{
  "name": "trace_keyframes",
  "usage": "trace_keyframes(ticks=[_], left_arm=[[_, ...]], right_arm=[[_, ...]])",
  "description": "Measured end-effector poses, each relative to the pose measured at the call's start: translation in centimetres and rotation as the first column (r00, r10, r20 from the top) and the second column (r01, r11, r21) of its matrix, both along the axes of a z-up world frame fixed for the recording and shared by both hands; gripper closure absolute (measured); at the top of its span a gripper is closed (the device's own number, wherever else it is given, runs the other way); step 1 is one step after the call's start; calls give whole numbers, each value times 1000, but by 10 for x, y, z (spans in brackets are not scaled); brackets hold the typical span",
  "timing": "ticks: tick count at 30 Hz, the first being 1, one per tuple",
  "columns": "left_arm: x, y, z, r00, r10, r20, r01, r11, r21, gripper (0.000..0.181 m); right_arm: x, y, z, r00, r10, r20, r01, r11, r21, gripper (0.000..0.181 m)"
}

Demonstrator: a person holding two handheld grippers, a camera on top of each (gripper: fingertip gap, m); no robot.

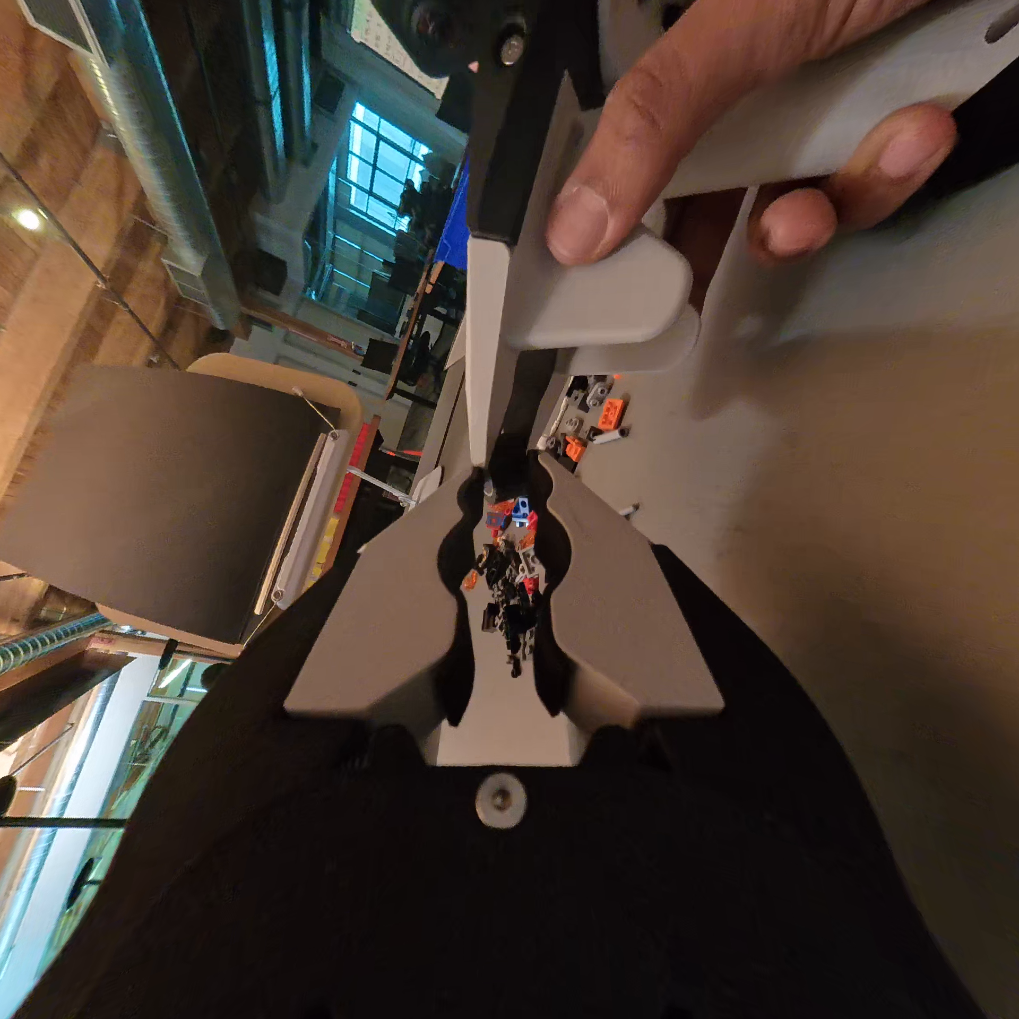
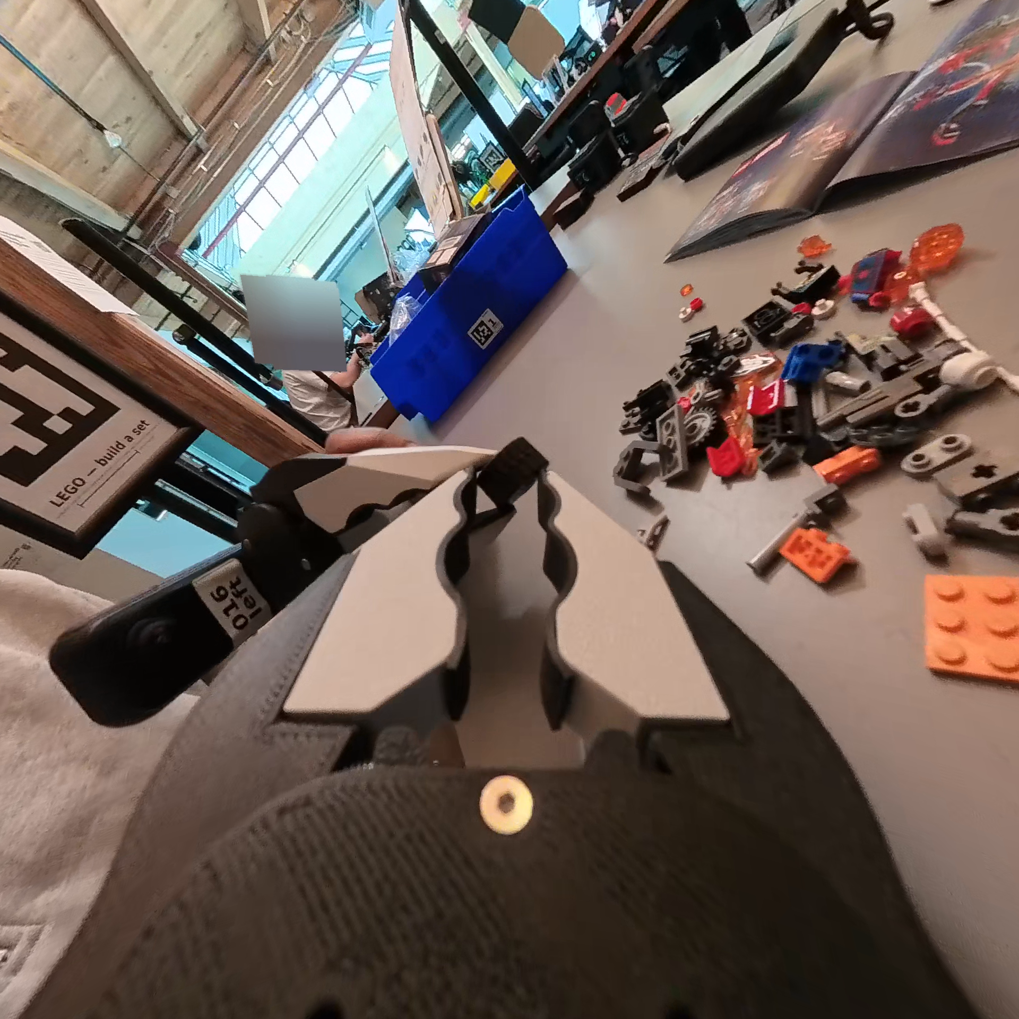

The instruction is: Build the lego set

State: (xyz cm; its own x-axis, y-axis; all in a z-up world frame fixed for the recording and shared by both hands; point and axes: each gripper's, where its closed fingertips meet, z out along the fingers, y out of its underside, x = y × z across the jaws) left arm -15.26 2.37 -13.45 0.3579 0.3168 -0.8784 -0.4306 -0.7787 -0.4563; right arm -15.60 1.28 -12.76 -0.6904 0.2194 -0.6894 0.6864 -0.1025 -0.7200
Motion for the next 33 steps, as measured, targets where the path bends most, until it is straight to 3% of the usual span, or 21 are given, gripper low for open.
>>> trace_keyframes(ticks=[4, 7, 9, 10, 12, 15, 17, 19, 22, 28, 33], left_arm=[[2, 2, 3, 998, -40, 44, 37, 997, 71, 164], [10, 3, 14, 981, -147, 126, 116, 968, 221, 160], [11, 0, 17, 939, -233, 252, 135, 926, 352, 158], [10, 0, 15, 888, -295, 352, 127, 894, 430, 158], [9, -1, 15, 713, -451, 537, 55, 799, 599, 153], [17, -4, 30, 320, -765, 559, -100, 560, 823, 149], [24, -6, 30, 124, -834, 537, -156, 518, 841, 152], [33, -4, 31, 35, -855, 517, -152, 507, 848, 152], [39, 1, 29, 23, -843, 537, -128, 530, 838, 150], [39, -5, 38, -10, -881, 473, -147, 469, 871, 160], [34, -6, 33, 23, -867, 499, -160, 489, 857, 166]], right_arm=[[-3, 4, 3, 1000, -22, 4, 22, 999, -32, 163], [-7, 13, 11, 998, -45, -39, 42, 997, -69, 163], [-3, 15, 21, 995, -23, -98, 13, 994, -107, 164], [-1, 15, 24, 991, -8, -131, -7, 994, -112, 164], [5, 12, 27, 981, 20, -195, -38, 995, -92, 164], [17, 6, 29, 953, 75, -294, -90, 995, -38, 164], [25, 3, 30, 927, 114, -358, -124, 992, -7, 164], [30, 1, 29, 907, 137, -399, -137, 990, 27, 164], [34, -1, 27, 896, 166, -412, -162, 986, 45, 163], [39, -1, 27, 891, 205, -405, -204, 978, 47, 166], [34, -1, 21, 898, 194, -395, -172, 981, 91, 166]])
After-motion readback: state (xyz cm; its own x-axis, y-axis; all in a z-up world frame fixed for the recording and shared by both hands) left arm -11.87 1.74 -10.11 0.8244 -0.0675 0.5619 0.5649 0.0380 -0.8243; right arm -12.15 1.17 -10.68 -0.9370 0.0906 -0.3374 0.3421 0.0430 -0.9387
